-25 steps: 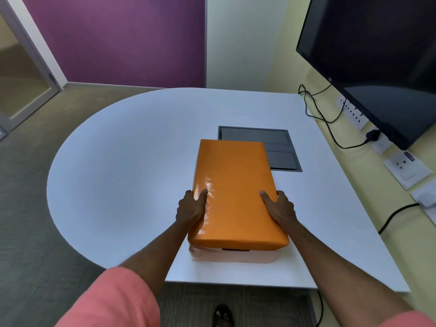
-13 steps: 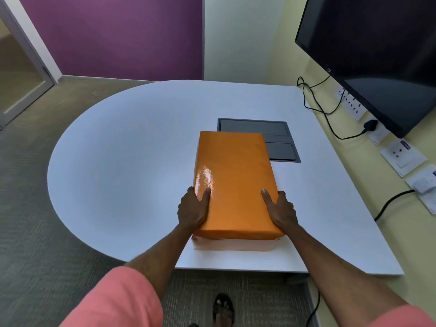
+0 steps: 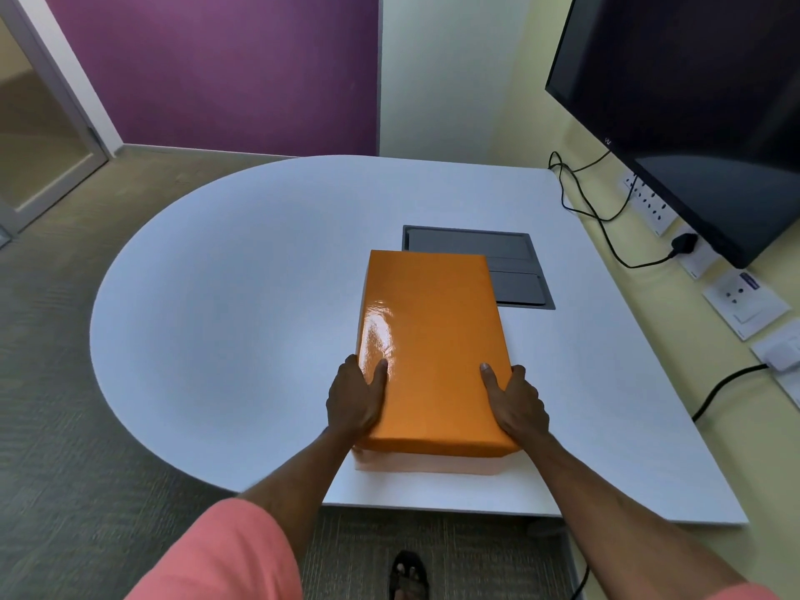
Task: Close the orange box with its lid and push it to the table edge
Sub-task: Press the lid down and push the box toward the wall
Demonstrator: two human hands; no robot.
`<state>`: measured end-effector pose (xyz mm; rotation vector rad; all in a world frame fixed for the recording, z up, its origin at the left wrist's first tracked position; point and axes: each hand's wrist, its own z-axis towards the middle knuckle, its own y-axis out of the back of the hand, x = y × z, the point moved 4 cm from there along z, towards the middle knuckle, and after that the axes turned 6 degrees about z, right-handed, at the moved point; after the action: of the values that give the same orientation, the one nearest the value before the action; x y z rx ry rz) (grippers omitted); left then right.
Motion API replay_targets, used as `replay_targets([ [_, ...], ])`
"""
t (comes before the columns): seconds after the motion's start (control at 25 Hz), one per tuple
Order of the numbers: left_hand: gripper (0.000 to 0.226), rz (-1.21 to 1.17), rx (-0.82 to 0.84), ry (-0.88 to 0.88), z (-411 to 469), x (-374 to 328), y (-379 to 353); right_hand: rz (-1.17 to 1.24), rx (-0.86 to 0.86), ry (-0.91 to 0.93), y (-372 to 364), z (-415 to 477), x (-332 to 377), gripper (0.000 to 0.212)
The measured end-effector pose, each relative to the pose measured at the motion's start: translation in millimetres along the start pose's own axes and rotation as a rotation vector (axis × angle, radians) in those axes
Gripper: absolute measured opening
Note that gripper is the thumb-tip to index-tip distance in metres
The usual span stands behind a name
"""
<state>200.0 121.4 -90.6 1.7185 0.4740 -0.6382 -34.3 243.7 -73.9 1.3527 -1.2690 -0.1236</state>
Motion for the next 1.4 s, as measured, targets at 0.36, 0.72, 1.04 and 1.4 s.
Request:
replay_targets([
  [0.36,0.081,0.160,0.138,-0.162,61,-36,17,-0.217,-0.015,0.273,19,45,55,0.082],
  [0.72,0.088,0.494,0.238,-0.291,130,-93,-4,-0.377,0.106,0.398,2,116,108,0.088],
  [1.04,0.078,0.543,0.207,-0.269,145,-98,-13,-0.415,0.138,0.406,-6,143,119,0.088],
  [1.4,0.085,0.621,0.203,-0.301,143,-97,-14,-0.424,0.172,0.387,-11,148,118,0.091],
])
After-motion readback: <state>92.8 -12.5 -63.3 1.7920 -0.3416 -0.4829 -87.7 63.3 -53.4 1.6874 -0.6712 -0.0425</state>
